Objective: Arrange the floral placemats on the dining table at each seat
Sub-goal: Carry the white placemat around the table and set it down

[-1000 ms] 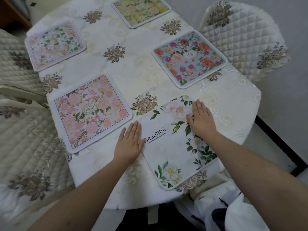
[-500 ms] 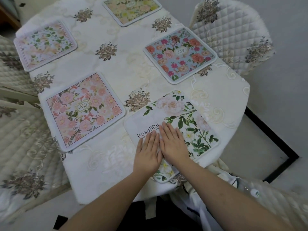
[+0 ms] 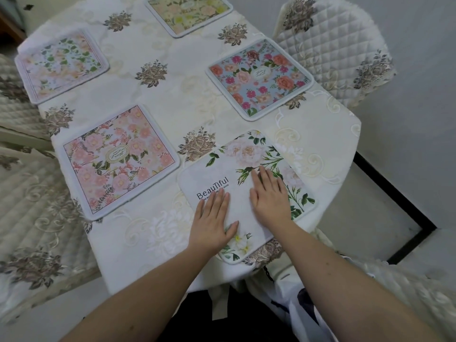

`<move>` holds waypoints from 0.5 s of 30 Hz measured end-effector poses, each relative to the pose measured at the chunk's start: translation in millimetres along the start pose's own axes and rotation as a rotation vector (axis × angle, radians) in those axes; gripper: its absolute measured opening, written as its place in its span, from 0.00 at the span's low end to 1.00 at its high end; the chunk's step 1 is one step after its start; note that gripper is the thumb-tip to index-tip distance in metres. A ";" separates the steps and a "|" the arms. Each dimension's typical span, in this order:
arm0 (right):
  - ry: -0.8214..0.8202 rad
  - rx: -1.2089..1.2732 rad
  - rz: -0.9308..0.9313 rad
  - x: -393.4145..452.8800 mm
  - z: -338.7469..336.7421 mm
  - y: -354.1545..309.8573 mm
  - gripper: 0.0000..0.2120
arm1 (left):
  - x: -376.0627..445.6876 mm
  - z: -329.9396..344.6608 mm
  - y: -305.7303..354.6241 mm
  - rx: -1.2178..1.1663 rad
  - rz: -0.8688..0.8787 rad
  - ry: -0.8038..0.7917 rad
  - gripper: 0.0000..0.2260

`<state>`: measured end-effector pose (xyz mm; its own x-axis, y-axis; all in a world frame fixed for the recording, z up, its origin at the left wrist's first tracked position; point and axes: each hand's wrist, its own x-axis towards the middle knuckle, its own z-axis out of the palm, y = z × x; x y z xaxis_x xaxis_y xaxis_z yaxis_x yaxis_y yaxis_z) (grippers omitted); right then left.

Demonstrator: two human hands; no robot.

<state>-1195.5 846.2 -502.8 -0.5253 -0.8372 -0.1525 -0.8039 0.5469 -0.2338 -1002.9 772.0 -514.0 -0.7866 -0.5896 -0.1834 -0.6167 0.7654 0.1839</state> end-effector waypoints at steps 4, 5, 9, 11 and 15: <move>0.036 -0.002 0.079 1.8 -5.5 30.4 0.27 | -0.3 0.5 -1.1 0.018 0.006 0.004 0.35; 0.044 -0.001 0.094 0.3 -7.5 36.2 0.28 | -1.0 -0.1 -2.0 0.022 0.012 0.007 0.34; 0.046 0.016 0.130 -7.4 -11.4 52.1 0.29 | -4.1 -2.0 -7.4 0.028 0.022 0.008 0.33; 0.056 0.019 0.131 -10.1 -12.0 58.0 0.30 | -6.7 -2.3 -12.0 0.048 0.025 -0.003 0.33; 0.047 0.029 0.122 -13.8 -12.8 69.9 0.31 | -11.8 -5.3 -24.7 0.060 0.056 -0.023 0.31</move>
<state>-1248.0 896.0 -504.8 -0.6317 -0.7630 -0.1367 -0.7250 0.6440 -0.2441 -978.5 758.7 -511.2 -0.8182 -0.5400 -0.1972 -0.5684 0.8113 0.1368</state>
